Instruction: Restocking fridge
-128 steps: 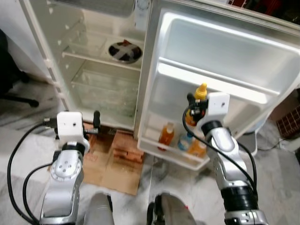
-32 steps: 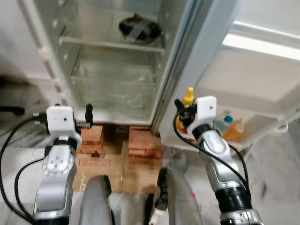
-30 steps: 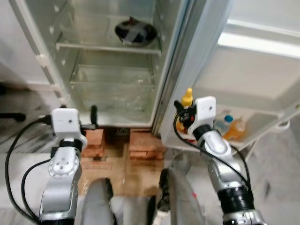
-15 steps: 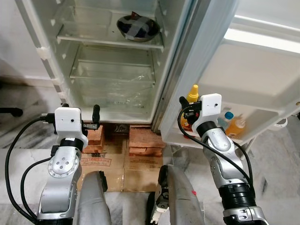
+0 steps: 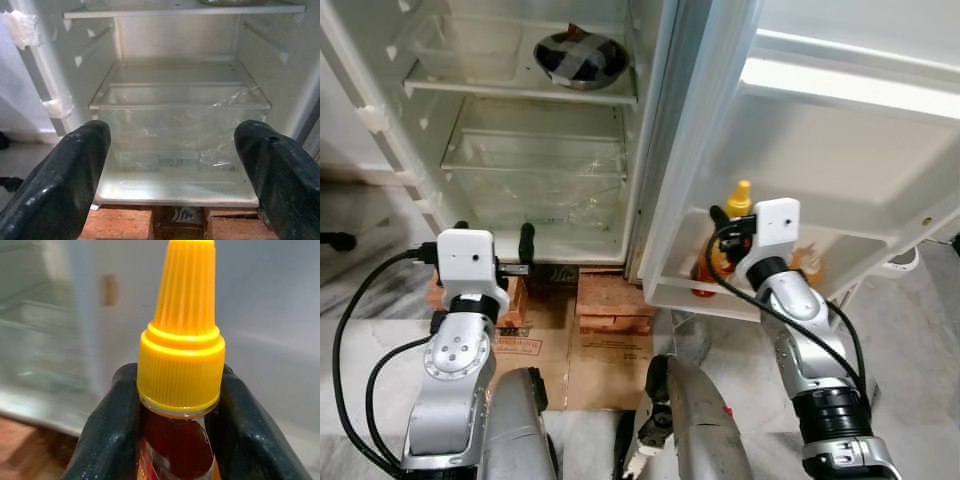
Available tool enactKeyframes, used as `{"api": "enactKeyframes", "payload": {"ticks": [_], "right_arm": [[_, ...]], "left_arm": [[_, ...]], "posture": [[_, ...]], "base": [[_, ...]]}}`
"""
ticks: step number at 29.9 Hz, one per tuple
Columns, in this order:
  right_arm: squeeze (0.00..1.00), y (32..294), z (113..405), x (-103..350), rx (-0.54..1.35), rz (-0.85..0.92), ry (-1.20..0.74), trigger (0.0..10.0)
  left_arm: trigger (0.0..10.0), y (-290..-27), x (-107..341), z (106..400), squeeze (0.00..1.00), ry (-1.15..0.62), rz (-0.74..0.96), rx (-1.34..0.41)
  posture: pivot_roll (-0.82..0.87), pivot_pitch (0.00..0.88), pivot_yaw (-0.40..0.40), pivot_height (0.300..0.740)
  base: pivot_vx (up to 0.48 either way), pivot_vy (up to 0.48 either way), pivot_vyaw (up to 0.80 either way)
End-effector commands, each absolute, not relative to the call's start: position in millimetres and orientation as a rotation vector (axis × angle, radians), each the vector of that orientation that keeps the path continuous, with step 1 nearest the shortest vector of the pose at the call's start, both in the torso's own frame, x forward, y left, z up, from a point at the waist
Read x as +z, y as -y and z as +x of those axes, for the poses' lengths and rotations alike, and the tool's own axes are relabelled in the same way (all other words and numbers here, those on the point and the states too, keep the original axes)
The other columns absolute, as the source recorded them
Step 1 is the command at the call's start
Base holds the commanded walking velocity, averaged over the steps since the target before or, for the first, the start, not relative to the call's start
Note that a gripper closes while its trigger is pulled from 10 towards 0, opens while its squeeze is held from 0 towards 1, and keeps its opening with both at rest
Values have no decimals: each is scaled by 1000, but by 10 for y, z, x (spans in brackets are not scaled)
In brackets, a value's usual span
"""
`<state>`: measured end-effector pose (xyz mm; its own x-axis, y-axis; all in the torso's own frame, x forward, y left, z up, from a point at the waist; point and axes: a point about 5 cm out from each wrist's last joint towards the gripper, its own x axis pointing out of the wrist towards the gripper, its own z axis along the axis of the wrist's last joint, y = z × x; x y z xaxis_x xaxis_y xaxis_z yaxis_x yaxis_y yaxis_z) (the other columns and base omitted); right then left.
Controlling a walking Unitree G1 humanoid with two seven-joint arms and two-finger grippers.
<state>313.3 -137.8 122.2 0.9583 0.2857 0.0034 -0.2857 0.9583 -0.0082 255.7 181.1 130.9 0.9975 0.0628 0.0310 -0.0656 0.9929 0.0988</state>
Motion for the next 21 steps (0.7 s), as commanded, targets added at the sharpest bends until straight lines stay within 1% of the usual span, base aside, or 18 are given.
{"api": "enactKeyframes", "payload": {"ticks": [1, 9, 13, 16, 20, 21], "right_arm": [[0, 1377, 3155, 1265, 321, -3, 18, 10000], [0, 1332, 3263, 1355, 410, 2, 51, 10000], [0, 1263, 3327, 1396, 448, 26, 79, 10000], [0, 1168, 3374, 1409, 474, 28, 94, 10000], [0, 1105, 3377, 1410, 526, 20, 103, 10000], [0, 1086, 3371, 1405, 547, 24, 110, 10000]], "left_arm": [[10000, -1822, 1305, 2548, 0, 28, 103, 75], [10000, -1854, 1325, 2574, 0, 17, 89, 87], [10000, -1827, 1405, 2579, 0, 31, 99, 58], [10000, -1939, 1392, 2554, 0, 25, 109, 86], [10000, -1972, 1396, 2536, 0, 25, 127, 95], [10000, -1986, 1364, 2499, 0, 7, 128, 104]], "posture": [[53, 129, -111, 593], [63, 132, -101, 593], [96, 135, -94, 573], [113, 138, -87, 553], [123, 149, -84, 528], [119, 163, -83, 518]], "base": [[0, 0, 0], [0, 0, 0], [0, 0, 0], [0, 0, 0], [0, 0, 0], [0, 0, 0]]}}
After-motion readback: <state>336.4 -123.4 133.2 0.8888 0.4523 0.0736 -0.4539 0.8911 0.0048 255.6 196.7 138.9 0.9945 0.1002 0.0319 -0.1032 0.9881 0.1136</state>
